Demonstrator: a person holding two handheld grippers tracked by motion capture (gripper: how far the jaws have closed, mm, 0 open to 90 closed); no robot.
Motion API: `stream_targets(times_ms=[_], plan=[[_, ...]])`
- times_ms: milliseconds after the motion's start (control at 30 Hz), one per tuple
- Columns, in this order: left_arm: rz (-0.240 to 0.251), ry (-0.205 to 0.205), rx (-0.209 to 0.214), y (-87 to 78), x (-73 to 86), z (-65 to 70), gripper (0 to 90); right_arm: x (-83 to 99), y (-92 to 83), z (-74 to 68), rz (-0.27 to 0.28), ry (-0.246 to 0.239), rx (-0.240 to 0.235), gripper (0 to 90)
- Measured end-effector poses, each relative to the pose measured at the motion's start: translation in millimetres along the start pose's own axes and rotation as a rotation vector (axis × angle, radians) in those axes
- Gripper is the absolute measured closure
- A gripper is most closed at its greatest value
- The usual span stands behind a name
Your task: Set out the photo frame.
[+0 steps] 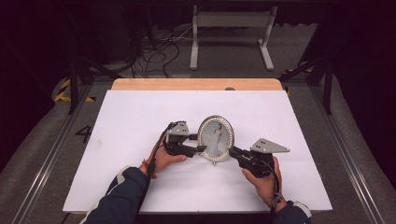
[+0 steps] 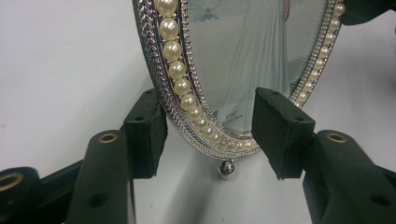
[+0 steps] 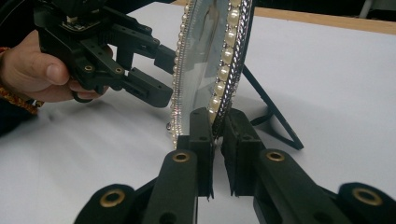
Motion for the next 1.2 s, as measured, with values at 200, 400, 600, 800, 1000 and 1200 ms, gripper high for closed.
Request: stream_targets(times_ms=[200,400,600,800,1000,1200], plan=[[-0.007,0.010,-0.010,-5.6,5.6,1.6,48.3,-3.2,4.0,3.5,-0.002,-0.002,0.001,80.5],[-0.020,0.018,-0.039,-9.9,10.6,4.9,49.1,-6.2,8.1,5.6,-0.005,-0.006,0.007,78.9],[-0.026,0.018,-0.060,-14.4,14.8,8.8,50.0,-9.6,12.3,7.8,-0.006,-0.005,0.009,78.2],[-0.032,0.023,-0.076,-17.6,18.6,10.5,52.9,-12.6,15.5,8.6,-0.007,-0.009,0.010,76.9],[-0.034,0.020,-0.076,-21.2,21.4,10.3,60.7,-16.2,19.8,11.0,-0.005,-0.015,0.015,75.8],[-0.042,0.027,-0.090,-22.1,22.5,12.3,61.2,-17.9,24.4,12.3,-0.008,-0.021,0.021,75.1]])
Point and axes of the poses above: each handheld gripper's, and its own axes: y roughly forward along the jaws, x roughly out of its underside, z roughly to its right, the point moved 9 cm from there along y, roughly forward along the jaws, and after that the axes turned 9 degrees about -z, right-handed, at the moved point
